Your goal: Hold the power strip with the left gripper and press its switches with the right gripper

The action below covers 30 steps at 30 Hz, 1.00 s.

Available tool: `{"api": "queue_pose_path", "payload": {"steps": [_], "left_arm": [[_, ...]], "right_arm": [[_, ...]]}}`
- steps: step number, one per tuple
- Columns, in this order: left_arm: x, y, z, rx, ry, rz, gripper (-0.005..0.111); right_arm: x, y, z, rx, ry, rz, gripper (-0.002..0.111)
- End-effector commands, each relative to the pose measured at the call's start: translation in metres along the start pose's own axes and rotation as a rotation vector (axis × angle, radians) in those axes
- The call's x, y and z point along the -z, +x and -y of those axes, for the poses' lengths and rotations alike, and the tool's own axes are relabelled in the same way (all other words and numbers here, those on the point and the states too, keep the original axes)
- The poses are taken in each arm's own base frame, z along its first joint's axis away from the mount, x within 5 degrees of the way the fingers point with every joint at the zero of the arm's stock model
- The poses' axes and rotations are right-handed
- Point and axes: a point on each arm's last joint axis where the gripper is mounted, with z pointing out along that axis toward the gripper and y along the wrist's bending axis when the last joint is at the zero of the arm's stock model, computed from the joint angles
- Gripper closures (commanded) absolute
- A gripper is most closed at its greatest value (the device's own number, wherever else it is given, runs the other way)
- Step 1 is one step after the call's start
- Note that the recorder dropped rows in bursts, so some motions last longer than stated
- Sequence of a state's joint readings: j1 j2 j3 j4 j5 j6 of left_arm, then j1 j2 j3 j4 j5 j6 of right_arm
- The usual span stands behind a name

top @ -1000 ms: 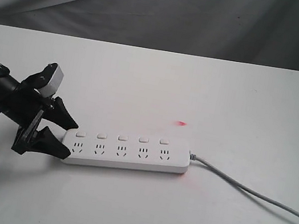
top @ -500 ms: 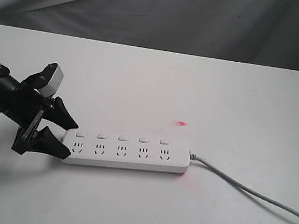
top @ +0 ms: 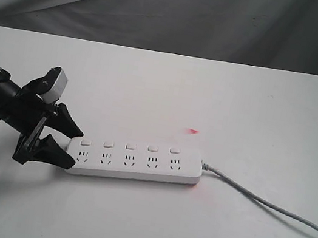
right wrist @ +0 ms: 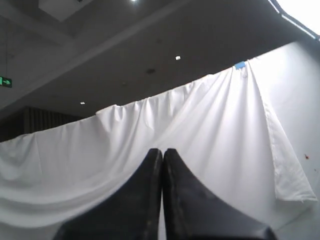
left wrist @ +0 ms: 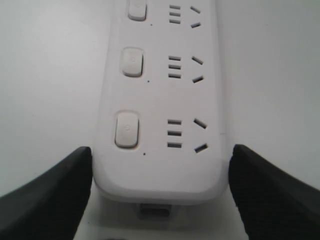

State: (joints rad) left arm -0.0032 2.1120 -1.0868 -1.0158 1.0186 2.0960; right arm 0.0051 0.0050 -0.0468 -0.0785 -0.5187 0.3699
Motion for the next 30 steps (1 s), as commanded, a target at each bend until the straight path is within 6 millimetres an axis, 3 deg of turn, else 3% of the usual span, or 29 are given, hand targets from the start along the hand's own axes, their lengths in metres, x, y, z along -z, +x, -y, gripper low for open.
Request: {"api": "queue_pose_path", "payload": {"steps": [1, 8, 17, 24, 30], "left_arm": [[-0.010, 0.014, 0.001, -0.017, 0.018, -0.088, 0.059], [-0.010, 0.014, 0.001, -0.017, 0.018, -0.088, 0.059], [-0.010, 0.014, 0.001, -0.017, 0.018, -0.088, 0.059], [-0.010, 0.014, 0.001, -0.017, 0.018, -0.088, 0.059], [-0.010, 0.014, 0.001, -0.017, 0.018, -0.088, 0.059]], "right_arm": [[-0.012, -0.026, -0.005, -0.004, 0.065, -0.116, 0.108], [-0.051, -0.070, -0.015, -0.002, 0.139, -0.282, 0.108], [-0.129, -0.097, -0.019, 0.128, 0.186, -0.500, 0.108], [-0.179, -0.097, -0.015, 0.298, 0.189, -0.746, 0.108], [-0.217, -0.078, -0.007, 0.470, 0.127, -1.015, 0.108]]}}
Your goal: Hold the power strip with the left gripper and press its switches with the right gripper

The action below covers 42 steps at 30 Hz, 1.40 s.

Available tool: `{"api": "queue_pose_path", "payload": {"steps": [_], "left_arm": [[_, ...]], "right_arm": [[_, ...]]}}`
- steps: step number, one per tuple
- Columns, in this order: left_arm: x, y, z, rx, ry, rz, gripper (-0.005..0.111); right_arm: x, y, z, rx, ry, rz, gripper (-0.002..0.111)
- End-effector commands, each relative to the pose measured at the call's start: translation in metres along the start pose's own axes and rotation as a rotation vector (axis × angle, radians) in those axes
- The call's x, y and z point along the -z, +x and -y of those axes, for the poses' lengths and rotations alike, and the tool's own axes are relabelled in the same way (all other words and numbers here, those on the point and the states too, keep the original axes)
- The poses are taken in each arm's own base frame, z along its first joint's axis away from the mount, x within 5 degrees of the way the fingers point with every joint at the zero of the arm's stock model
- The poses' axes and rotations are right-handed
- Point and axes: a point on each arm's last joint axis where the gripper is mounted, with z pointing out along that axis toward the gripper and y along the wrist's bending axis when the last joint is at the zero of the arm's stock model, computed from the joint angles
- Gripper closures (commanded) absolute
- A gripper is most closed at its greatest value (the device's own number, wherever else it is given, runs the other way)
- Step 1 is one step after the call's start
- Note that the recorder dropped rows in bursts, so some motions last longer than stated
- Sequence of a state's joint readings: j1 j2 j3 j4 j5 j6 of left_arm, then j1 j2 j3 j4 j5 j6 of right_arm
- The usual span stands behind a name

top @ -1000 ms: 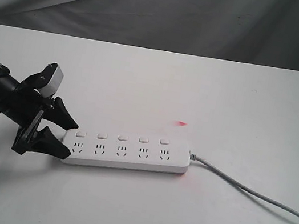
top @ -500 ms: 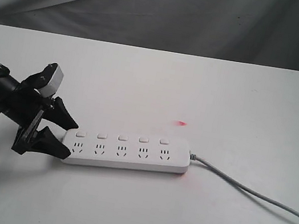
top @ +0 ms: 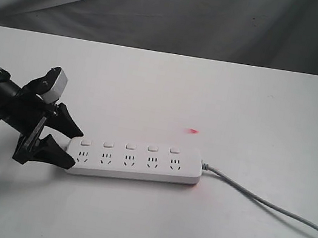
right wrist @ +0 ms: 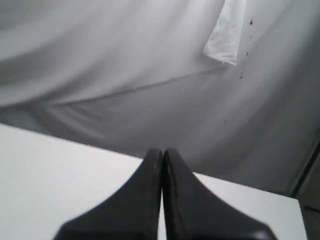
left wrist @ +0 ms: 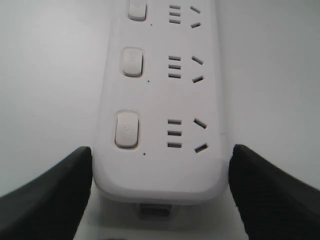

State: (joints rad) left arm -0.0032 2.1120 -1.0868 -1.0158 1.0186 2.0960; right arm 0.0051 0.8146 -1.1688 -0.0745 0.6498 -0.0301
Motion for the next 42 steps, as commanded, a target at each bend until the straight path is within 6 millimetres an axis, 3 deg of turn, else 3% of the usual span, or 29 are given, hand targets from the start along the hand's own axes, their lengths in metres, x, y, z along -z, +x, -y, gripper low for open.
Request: {"api": "queue_pose_path", "payload": {"steps": [1, 12, 18, 22, 25, 27, 29, 31, 34, 37, 42], "left_arm": [[-0.010, 0.014, 0.001, -0.017, 0.018, -0.088, 0.059], [-0.010, 0.014, 0.001, -0.017, 0.018, -0.088, 0.059], [-0.010, 0.014, 0.001, -0.017, 0.018, -0.088, 0.059], [-0.010, 0.014, 0.001, -0.017, 0.018, -0.088, 0.059], [-0.010, 0.014, 0.001, -0.017, 0.018, -0.088, 0.059], [-0.010, 0.014, 0.001, -0.017, 0.018, -0.088, 0.059], [-0.010, 0.014, 0.001, -0.017, 0.018, -0.088, 0.059], [-0.010, 0.014, 0.001, -0.017, 0.018, -0.088, 0.059], [-0.010, 0.014, 0.001, -0.017, 0.018, -0.088, 0.059], [-0.010, 0.014, 0.001, -0.017, 0.018, -0.088, 0.059], [-0.010, 0.014, 0.001, -0.017, 0.018, -0.088, 0.059]], "right_arm": [[-0.030, -0.005, -0.001, 0.157, -0.036, -0.194, 0.108], [-0.109, 0.014, -0.030, 0.528, -0.404, -0.278, 0.108], [-0.149, 0.028, -0.049, 0.550, -0.600, -0.219, 0.108], [-0.192, 0.039, -0.053, 0.413, -0.557, -0.173, 0.108], [-0.217, 0.059, -0.055, 0.477, -0.576, -0.212, 0.108], [-0.234, 0.076, -0.057, 0.517, -0.603, -0.251, 0.097], [-0.247, 0.091, -0.059, 0.524, -0.623, -0.289, 0.074], [-0.261, 0.105, -0.059, 0.525, -0.614, -0.317, 0.040], [-0.274, 0.118, -0.061, 0.570, -0.582, -0.339, 0.015], [-0.279, 0.126, -0.070, 0.557, -0.598, -0.371, 0.005], [-0.281, 0.122, -0.077, 0.654, -0.585, -0.305, 0.003]]}}
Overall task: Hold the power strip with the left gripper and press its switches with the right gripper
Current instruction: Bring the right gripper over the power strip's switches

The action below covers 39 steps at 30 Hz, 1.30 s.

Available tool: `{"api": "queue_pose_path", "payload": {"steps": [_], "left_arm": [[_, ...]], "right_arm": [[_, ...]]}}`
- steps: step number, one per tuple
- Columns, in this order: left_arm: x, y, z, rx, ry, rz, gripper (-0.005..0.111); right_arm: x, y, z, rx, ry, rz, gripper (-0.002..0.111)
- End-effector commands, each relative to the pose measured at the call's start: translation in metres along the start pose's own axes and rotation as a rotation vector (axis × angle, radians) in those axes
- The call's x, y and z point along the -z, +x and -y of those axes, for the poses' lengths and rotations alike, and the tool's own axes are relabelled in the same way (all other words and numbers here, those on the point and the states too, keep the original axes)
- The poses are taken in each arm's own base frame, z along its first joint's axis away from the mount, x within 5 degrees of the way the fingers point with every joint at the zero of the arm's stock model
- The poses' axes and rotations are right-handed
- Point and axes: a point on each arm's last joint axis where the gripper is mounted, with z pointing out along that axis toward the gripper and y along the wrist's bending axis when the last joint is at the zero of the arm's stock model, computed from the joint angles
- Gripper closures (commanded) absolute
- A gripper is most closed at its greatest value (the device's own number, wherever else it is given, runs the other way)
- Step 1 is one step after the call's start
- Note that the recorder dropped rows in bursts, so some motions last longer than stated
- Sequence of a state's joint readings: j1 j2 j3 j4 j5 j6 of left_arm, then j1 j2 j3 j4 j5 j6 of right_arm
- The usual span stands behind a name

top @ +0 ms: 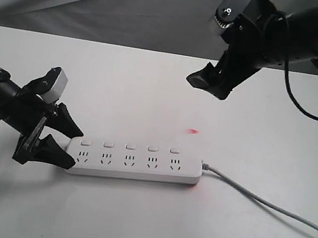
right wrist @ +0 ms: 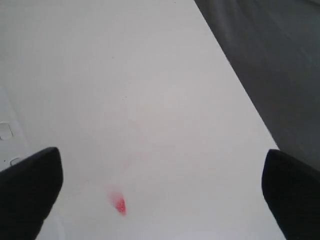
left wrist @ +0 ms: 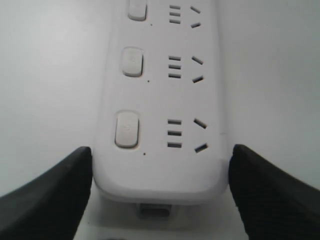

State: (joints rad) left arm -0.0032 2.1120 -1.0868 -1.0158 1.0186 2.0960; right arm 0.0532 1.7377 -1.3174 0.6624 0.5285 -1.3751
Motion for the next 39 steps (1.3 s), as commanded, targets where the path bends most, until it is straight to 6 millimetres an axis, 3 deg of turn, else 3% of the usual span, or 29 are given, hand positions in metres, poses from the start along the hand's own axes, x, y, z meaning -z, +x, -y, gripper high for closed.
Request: {"api": "queue_pose_path", "payload": {"steps": [1, 10, 22, 33, 39], "left_arm": [[-0.010, 0.014, 0.001, -0.017, 0.018, -0.088, 0.059], [-0.010, 0.014, 0.001, -0.017, 0.018, -0.088, 0.059], [-0.010, 0.014, 0.001, -0.017, 0.018, -0.088, 0.059], [-0.010, 0.014, 0.001, -0.017, 0.018, -0.088, 0.059], [-0.010, 0.014, 0.001, -0.017, 0.018, -0.088, 0.059]], "right_arm": [[0.002, -0.006, 0.002, 0.030, 0.032, 0.027, 0.003], [-0.006, -0.005, -0.008, 0.005, -0.081, 0.054, 0.003], [-0.056, 0.010, -0.036, 0.048, -0.330, 0.144, 0.003], [-0.110, -0.017, -0.080, 0.146, -0.337, 0.214, 0.003], [-0.140, -0.036, -0.088, 0.129, -0.358, 0.230, 0.003]]}}
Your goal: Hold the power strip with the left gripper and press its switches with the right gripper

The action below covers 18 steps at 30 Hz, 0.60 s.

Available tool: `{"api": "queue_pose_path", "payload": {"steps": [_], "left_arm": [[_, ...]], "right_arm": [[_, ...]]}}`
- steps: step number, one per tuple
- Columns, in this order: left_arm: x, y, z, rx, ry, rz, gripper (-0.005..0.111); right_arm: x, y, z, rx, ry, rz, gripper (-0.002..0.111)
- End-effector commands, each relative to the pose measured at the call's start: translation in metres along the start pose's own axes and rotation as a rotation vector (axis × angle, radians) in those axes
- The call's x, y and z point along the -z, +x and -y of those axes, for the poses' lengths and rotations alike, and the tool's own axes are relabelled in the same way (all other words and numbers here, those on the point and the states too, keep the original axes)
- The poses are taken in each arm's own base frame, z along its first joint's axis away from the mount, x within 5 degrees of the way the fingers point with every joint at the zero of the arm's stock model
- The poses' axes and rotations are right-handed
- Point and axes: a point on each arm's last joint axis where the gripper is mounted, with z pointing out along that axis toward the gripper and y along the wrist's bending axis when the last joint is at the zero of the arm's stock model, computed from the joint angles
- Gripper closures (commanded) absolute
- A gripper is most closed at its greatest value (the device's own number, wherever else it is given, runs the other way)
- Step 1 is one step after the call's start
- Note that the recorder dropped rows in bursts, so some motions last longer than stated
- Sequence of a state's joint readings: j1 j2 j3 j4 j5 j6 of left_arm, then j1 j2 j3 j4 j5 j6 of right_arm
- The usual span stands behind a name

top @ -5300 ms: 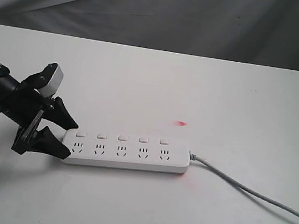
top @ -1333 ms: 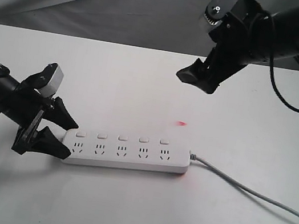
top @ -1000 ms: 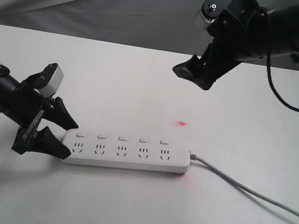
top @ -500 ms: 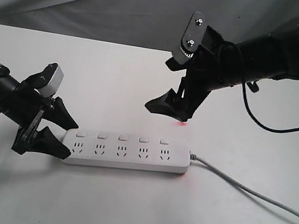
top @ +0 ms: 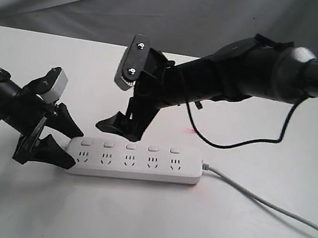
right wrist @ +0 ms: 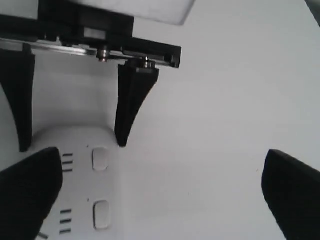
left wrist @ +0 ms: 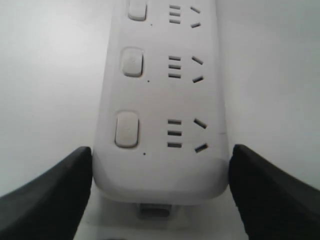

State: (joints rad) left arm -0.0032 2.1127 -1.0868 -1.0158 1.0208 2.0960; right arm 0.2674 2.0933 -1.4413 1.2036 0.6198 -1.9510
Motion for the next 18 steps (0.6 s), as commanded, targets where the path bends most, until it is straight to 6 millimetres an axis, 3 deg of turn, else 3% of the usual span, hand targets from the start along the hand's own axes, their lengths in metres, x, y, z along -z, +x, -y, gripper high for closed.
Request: {"api": "queue_pose_path", "payload": {"steps": [1, 10, 18], "left_arm": [[-0.009, 0.014, 0.001, -0.017, 0.015, -0.089, 0.059], [-0.009, 0.014, 0.001, -0.017, 0.015, -0.089, 0.059], [-0.009, 0.014, 0.001, -0.017, 0.015, -0.089, 0.059]], "right_arm": [[-0.020, -0.007, 0.008, -0.023, 0.007, 0.021, 0.003], [-0.050, 0.009, 0.022, -0.041, -0.009, -0.039, 0.003], [-0.058, 0.016, 0.018, -0.052, -0.061, -0.040, 0.003]]}}
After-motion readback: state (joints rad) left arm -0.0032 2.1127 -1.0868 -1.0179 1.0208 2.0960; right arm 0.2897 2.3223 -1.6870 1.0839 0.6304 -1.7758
